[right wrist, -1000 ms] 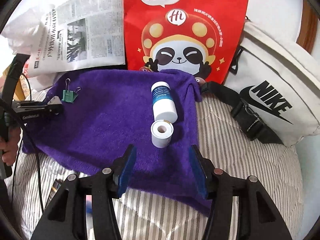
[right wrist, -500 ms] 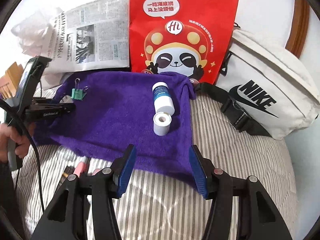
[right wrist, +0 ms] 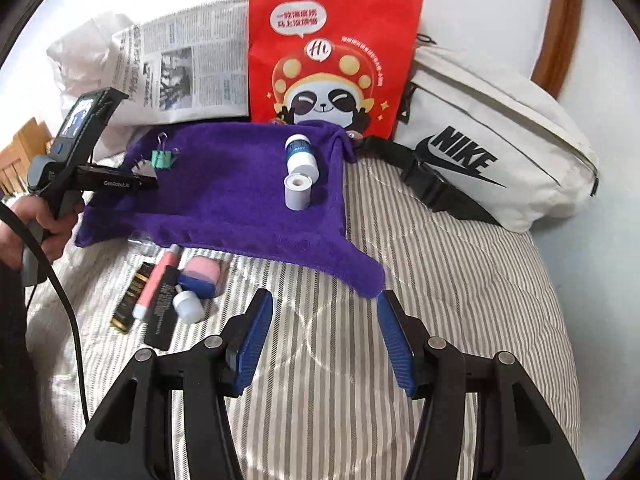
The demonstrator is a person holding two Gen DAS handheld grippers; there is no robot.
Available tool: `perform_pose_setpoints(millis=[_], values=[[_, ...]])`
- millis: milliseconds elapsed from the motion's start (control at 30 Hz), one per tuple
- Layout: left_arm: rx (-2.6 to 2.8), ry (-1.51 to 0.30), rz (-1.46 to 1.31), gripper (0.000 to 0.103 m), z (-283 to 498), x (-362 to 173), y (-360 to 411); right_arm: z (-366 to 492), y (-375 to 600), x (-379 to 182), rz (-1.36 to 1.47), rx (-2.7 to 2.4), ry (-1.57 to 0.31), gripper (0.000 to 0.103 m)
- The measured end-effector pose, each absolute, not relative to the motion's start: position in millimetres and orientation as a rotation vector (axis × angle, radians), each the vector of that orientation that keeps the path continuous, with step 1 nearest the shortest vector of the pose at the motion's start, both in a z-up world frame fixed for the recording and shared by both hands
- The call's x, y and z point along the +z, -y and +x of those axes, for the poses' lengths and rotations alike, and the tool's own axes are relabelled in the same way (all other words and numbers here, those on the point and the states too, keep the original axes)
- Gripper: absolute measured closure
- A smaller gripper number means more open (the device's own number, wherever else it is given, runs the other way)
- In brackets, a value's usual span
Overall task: Organize rigid objects
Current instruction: 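Lower the charger plug beside the binder clip and open the left gripper, then withdraw both open grippers from the towel toward the items on the bed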
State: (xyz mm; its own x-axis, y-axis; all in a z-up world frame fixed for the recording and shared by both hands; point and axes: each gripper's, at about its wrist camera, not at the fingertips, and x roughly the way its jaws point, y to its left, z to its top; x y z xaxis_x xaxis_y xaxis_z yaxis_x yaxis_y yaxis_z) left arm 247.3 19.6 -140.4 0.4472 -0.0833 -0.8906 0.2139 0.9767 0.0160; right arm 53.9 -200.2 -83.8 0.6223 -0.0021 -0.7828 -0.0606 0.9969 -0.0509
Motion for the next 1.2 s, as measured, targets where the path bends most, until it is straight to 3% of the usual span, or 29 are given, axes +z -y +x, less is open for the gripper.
perform_pose_setpoints(millis=[100,300,1200], values=[[-0.206,-1.058,0.118,0.039,234.6,-115.5,-12.1,47.2,200.4,-75.7,-0.031,0.046,-0.889,0.049],[-0.254,-0.980,0.140,0.032,188.3,-79.2,-1.9,37.2,189.7,-67.5,-0.037,0.059,-0.882,0.048],[-0.251,-1.029,0.117,0.032,33.0,-96.1,5.4,-22.0,144.2,-28.1,-0.013,0.264,-0.895,0.048]])
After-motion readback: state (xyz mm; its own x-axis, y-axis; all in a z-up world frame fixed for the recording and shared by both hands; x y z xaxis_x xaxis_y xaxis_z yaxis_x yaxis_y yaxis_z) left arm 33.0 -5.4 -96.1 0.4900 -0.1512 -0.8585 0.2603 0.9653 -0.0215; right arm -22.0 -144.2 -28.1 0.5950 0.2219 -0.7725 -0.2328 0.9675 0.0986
